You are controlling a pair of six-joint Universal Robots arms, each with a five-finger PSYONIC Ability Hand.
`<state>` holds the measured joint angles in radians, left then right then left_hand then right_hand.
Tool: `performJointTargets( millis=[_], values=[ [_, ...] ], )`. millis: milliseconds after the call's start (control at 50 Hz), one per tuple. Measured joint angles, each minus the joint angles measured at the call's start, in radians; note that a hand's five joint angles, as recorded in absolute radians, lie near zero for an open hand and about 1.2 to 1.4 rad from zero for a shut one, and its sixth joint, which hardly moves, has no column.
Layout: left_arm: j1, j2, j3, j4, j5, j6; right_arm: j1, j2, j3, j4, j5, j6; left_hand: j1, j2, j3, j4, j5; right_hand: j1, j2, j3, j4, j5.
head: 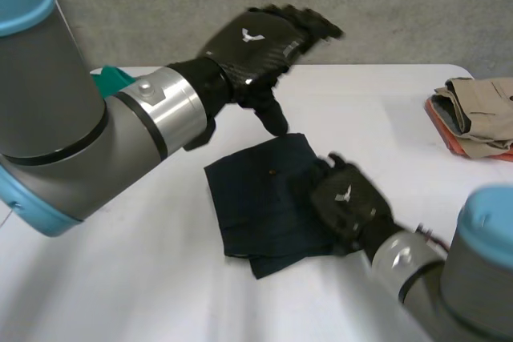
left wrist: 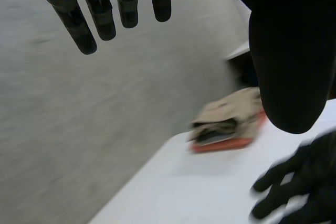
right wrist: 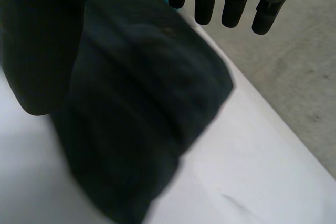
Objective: Fold the laundry.
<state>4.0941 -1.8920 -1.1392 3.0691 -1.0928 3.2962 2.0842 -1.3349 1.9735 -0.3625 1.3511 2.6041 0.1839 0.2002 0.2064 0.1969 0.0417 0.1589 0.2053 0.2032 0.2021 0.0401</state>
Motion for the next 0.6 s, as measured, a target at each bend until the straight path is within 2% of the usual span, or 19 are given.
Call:
performJointTargets(
  millis=[60,120,240,380,400,440,460,500,520,540,600],
  values=[
    [0.003,0.002,0.0,-0.034,0.104,-0.001,0.017,0.028,0.049,-0.093,0.002,0.003,0.0,0.0,0.0,0.0,0.0,0.0,0.0,0.0,0.0,0.0],
    [0.001,0.001,-0.003,-0.059,0.157,-0.001,0.032,0.103,0.09,-0.263,0.007,0.011,0.0,0.0,0.0,0.0,0.0,0.0,0.0,0.0,0.0,0.0],
    [-0.006,-0.002,-0.015,-0.075,0.17,0.0,0.032,0.231,0.055,-0.449,0.016,0.018,0.0,0.0,0.0,0.0,0.0,0.0,0.0,0.0,0.0,0.0],
    [-0.009,-0.004,-0.021,-0.072,0.158,-0.003,0.029,0.336,-0.057,-0.488,0.03,0.016,0.0,0.0,0.0,0.0,0.0,0.004,0.0,0.0,0.0,0.0],
    [-0.009,-0.004,-0.021,-0.072,0.157,-0.003,0.03,0.345,-0.07,-0.488,0.032,0.017,0.0,0.0,0.0,0.0,0.0,0.05,0.04,0.042,0.041,0.029],
    [-0.008,-0.005,-0.021,-0.07,0.156,-0.005,0.03,0.364,-0.106,-0.484,0.037,0.019,0.0,0.0,0.0,0.0,0.0,0.344,0.293,0.292,0.291,0.247],
    [-0.008,-0.005,-0.021,-0.07,0.156,-0.005,0.031,0.369,-0.116,-0.483,0.037,0.02,0.0,0.0,0.0,0.0,0.0,0.401,0.344,0.343,0.342,0.288],
    [-0.008,-0.006,-0.021,-0.07,0.155,-0.006,0.031,0.381,-0.149,-0.478,0.038,0.024,0.0,0.0,0.0,0.0,0.0,0.696,0.718,0.704,0.706,0.58],
    [-0.007,-0.006,-0.021,-0.07,0.155,-0.006,0.032,0.384,-0.161,-0.476,0.037,0.025,0.0,0.0,0.0,0.0,0.0,0.731,0.772,0.759,0.76,0.626],
    [-0.007,-0.006,-0.021,-0.07,0.155,-0.006,0.031,0.388,-0.18,-0.471,0.037,0.028,0.0,0.0,0.0,0.0,0.0,0.802,0.913,0.905,0.908,0.774],
    [-0.006,-0.006,-0.019,-0.069,0.155,-0.006,0.03,0.39,-0.216,-0.461,0.035,0.034,0.0,0.0,0.0,0.0,0.0,0.806,0.943,0.957,0.974,0.833]
  ],
)
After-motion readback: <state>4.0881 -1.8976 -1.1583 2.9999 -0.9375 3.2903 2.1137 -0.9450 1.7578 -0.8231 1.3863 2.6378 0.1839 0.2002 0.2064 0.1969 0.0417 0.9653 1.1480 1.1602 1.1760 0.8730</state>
